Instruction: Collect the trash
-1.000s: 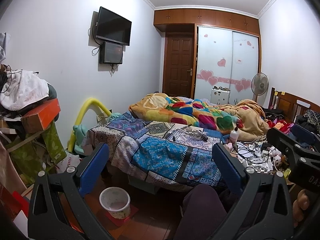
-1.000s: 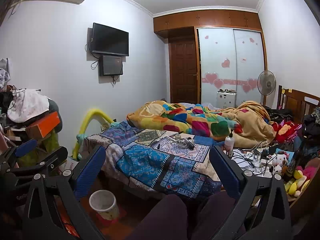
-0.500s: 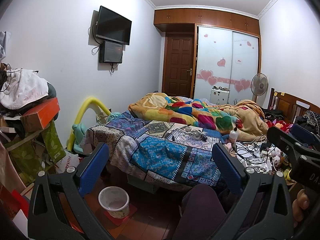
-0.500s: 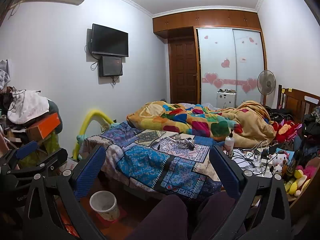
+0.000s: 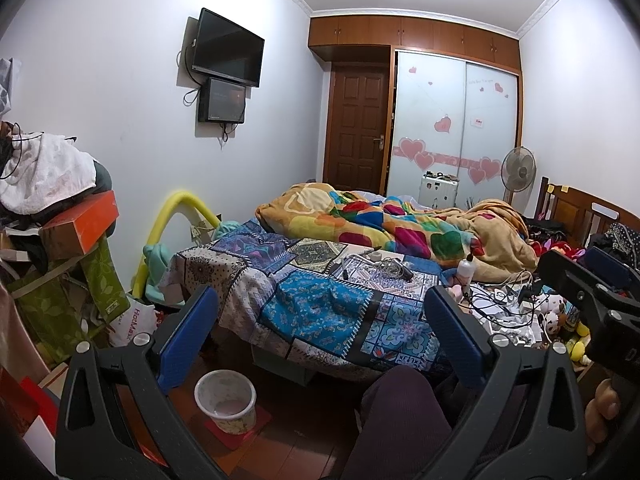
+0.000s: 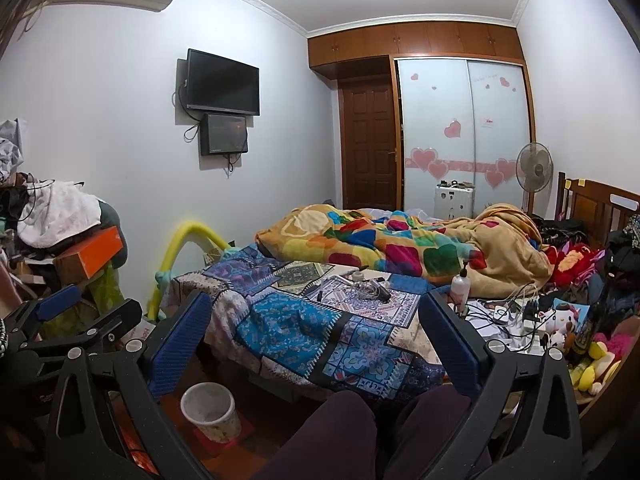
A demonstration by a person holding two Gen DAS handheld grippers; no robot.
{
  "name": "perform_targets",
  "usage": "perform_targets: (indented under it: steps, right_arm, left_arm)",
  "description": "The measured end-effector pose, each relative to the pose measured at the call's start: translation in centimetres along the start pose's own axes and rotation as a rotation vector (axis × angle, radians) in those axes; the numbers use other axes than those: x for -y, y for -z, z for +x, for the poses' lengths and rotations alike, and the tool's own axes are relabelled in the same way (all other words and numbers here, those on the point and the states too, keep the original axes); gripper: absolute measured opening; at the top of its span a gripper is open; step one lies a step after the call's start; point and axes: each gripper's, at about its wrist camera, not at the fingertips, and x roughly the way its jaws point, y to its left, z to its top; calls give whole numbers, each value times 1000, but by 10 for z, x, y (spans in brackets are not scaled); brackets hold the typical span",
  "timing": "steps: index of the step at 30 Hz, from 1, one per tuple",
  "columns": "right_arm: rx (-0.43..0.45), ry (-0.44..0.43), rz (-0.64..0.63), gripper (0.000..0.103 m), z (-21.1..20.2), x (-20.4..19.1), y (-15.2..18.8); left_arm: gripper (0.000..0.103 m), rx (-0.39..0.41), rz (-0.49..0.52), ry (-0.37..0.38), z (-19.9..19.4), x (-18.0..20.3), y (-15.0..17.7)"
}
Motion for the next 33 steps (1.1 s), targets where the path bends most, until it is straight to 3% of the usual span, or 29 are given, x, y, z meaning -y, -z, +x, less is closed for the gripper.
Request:
perform_targets:
  steps: [14, 24, 33]
  right_arm:
    - [-48, -14, 19, 103, 22, 9, 0]
    - [-74, 28, 62, 103, 71, 41, -9]
    - [-114, 100, 45, 103, 132, 78, -12]
  left_arm:
    - [103, -35, -40, 38, 32, -5, -10]
    - [103, -62, -35, 70, 95, 8, -36]
    - [103, -79, -87, 74, 195, 21, -50]
